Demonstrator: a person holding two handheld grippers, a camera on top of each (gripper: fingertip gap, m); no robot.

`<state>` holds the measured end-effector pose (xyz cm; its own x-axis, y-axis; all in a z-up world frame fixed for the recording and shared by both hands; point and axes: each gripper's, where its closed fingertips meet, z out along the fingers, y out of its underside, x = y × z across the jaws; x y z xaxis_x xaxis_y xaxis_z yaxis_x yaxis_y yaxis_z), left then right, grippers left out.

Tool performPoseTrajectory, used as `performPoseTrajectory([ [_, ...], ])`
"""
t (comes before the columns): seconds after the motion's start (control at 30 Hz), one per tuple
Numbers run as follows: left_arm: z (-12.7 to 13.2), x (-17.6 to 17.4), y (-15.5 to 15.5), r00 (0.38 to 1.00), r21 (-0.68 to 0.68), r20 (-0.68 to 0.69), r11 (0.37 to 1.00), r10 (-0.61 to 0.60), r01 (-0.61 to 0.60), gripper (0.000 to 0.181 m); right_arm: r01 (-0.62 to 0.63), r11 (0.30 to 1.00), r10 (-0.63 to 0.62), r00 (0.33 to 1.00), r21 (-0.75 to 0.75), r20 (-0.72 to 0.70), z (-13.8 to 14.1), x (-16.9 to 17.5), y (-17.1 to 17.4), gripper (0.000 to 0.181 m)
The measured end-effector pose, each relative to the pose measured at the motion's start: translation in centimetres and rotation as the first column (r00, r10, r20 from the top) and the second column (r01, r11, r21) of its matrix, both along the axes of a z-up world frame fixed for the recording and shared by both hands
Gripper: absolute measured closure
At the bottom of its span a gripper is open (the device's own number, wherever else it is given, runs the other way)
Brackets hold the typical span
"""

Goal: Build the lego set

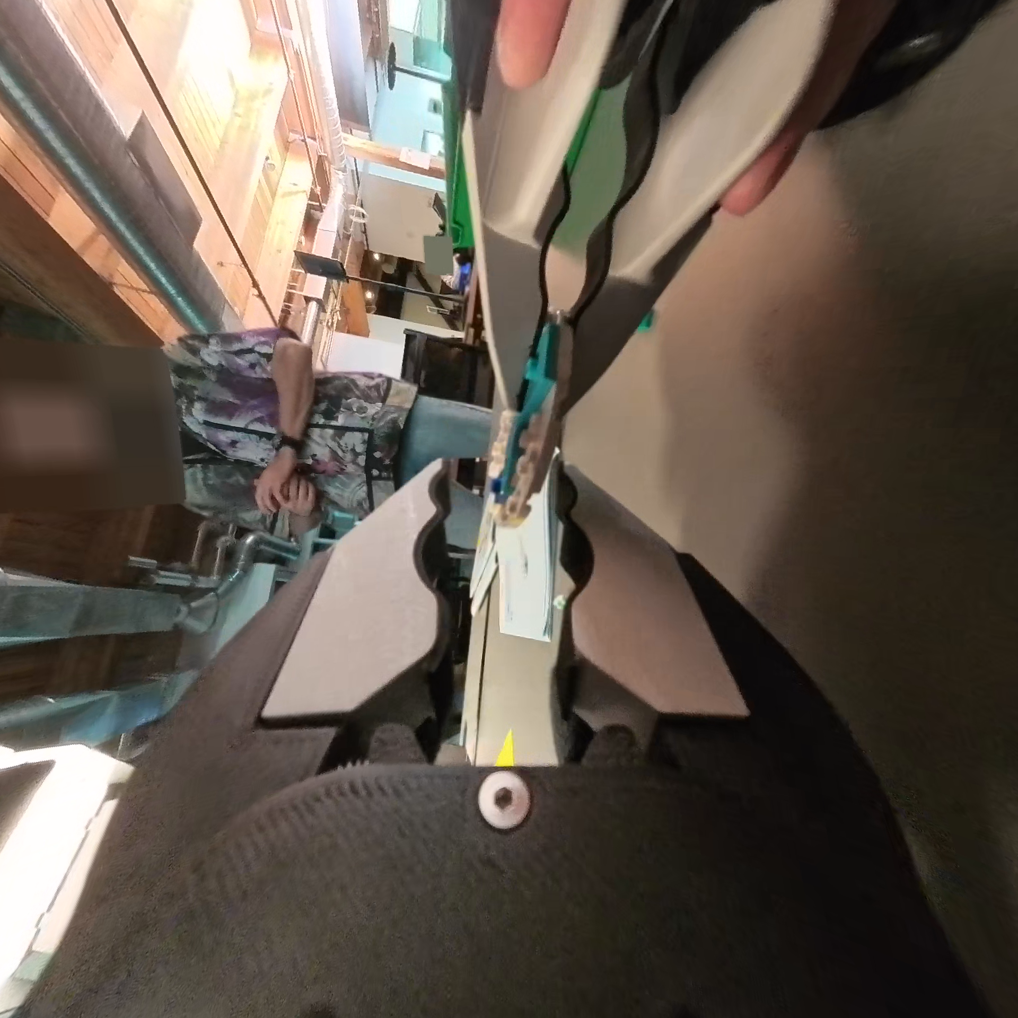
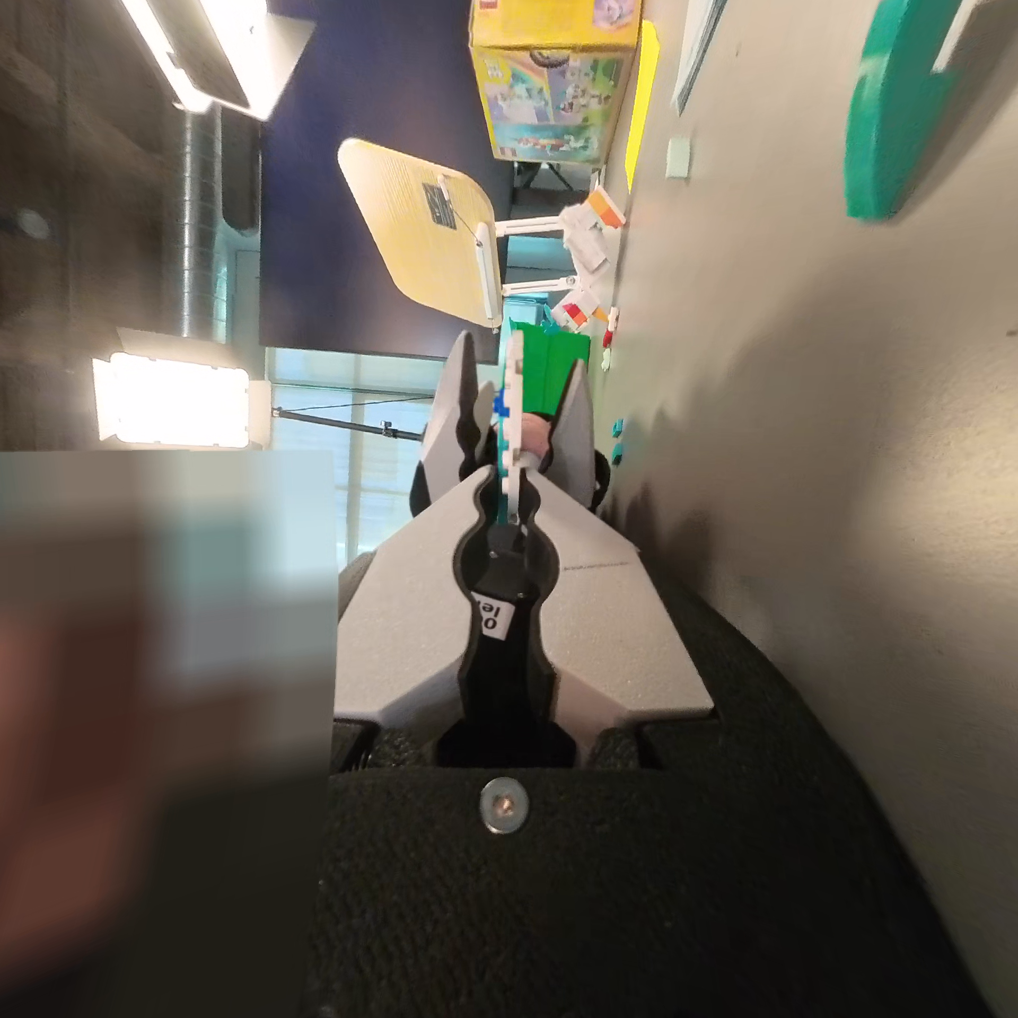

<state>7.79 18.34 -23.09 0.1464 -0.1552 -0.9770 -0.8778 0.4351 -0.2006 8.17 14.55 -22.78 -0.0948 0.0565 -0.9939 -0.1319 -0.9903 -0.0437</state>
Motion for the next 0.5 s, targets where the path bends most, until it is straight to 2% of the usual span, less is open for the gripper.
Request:
performPoseTrajectory([
  [0.1,-0.14,0.24,-0.35,0.999,0.016,-0.029,1.000,-0.026,0.026,0.145,0.000,1.000,0.000,1.000,0.006,0.011,0.03,-0.03,0.03,0.177],
  [0.27,0.37,0.27,-0.56,0.997,0.100,-0.078,0.995,-0.020,0.028,0.173,-0.002,1.000,0.002,1.000,0.003,0.014,0.05,-0.21,-0.05,0.177],
  [0.5,0.07,0.04,-0.26,0.994,0.078,-0.106,0.997,0.000,0.009,0.175,0.007,1.000,-0.007,1.000,0.004,0.025,-0.01,-0.31,0.26,0.176],
])
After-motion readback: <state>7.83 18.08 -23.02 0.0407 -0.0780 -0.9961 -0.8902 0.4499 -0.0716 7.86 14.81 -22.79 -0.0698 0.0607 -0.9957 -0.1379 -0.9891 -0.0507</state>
